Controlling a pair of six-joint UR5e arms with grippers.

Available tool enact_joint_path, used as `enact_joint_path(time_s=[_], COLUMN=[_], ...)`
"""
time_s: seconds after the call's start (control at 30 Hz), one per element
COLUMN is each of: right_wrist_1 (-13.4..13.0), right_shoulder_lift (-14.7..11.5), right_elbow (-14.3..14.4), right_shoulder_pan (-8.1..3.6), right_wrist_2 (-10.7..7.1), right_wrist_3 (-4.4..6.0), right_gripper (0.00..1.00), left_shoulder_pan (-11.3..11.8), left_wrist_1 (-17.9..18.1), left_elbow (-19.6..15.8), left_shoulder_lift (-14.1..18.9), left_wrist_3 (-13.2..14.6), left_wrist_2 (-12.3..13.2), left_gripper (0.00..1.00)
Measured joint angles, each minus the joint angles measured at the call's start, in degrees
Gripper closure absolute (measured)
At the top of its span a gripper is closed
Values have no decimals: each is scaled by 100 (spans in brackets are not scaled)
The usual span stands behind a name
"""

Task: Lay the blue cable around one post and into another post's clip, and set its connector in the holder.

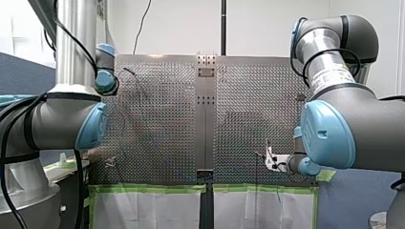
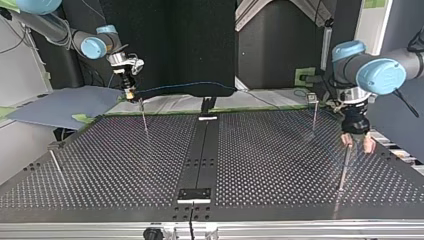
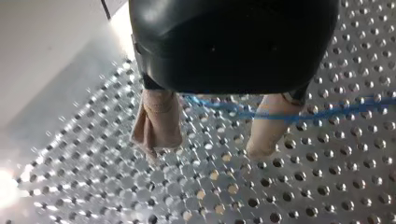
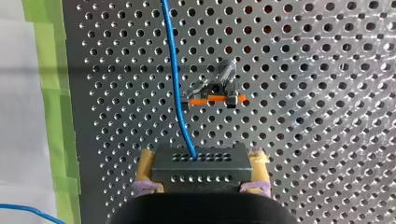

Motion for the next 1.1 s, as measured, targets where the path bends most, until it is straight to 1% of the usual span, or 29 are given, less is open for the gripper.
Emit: enact_joint_path(time_s=[0.13,0.3,0.4,0.57,0.8,0.97,1.1], right_wrist_1=[33,74,85,89,89,93,114], right_shoulder_lift=[-1,0,0,2,1,1,0], right_elbow=[-1,-1,-1,-2,-8,-14,-13], right_shoulder_pan=[-1,1,3,-1,-4,-18,-39], right_wrist_2=[135,180,187,211,248,287,336], right_wrist_3=[3,-17,-22,-19,-9,-6,-11], right_gripper=[100,100,100,100,100,100,100], left_shoulder_pan=[18,32,17,-32,-128,-249,-436], left_wrist_1=[29,19,-34,-111,-287,-330,-487], left_elbow=[-242,-515,-697,-996,-1274,-1536,-1701], left_shoulder_lift=[241,516,697,995,1379,1661,1886], left_wrist_3=[8,2,48,271,646,928,1153], left_wrist_2=[4,45,91,161,266,501,721], left_gripper=[0,0,0,0,0,0,0])
